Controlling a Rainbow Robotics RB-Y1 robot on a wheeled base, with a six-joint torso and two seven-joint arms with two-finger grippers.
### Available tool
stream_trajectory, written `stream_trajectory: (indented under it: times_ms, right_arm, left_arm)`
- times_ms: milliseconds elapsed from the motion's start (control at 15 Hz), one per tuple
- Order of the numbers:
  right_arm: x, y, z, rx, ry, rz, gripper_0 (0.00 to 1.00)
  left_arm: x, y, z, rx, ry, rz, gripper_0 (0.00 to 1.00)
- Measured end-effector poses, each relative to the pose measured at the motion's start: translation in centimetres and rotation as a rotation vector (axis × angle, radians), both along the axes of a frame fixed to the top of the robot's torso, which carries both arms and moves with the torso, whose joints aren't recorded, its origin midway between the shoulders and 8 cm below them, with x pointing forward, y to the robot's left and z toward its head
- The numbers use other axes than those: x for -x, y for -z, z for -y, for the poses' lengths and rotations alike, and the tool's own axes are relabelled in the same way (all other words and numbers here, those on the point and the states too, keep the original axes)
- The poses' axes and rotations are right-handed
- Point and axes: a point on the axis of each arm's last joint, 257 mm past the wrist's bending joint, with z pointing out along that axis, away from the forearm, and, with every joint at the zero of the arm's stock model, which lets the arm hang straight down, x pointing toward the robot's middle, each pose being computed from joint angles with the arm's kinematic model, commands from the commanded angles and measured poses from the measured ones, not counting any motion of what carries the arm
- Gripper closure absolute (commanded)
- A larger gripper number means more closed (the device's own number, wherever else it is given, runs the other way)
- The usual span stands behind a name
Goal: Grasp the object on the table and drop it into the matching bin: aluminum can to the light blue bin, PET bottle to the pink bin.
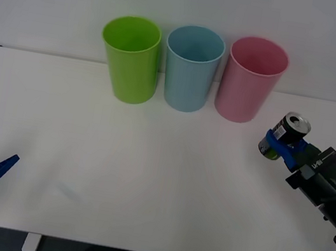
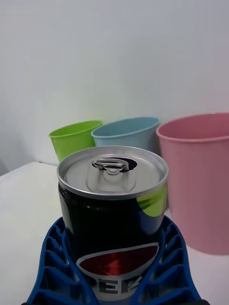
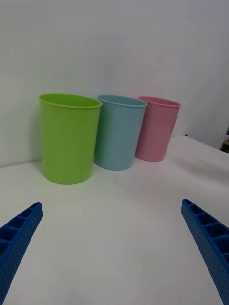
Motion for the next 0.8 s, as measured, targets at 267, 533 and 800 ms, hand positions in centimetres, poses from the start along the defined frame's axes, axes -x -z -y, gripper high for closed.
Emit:
stream_trajectory:
  times_ms: [267,533,800]
  right_arm:
    - [-2.9,-3.7,-1.5,0.033,-0.026,0.025,1.0]
    - [-5.5,-7.0,-2.7,0.03,-0.011,0.043,1.0]
    - [-7.3,-9.2,-4.0,0.016,0.004,0.052,1.0]
  left_arm:
    - [0.0,0.0,0.0,0.0,0.0,0.0,0.0]
    - [0.0,0.0,0.0,0.0,0.0,0.0,0.0]
    - [0.0,0.0,0.0,0.0,0.0,0.0,0.0]
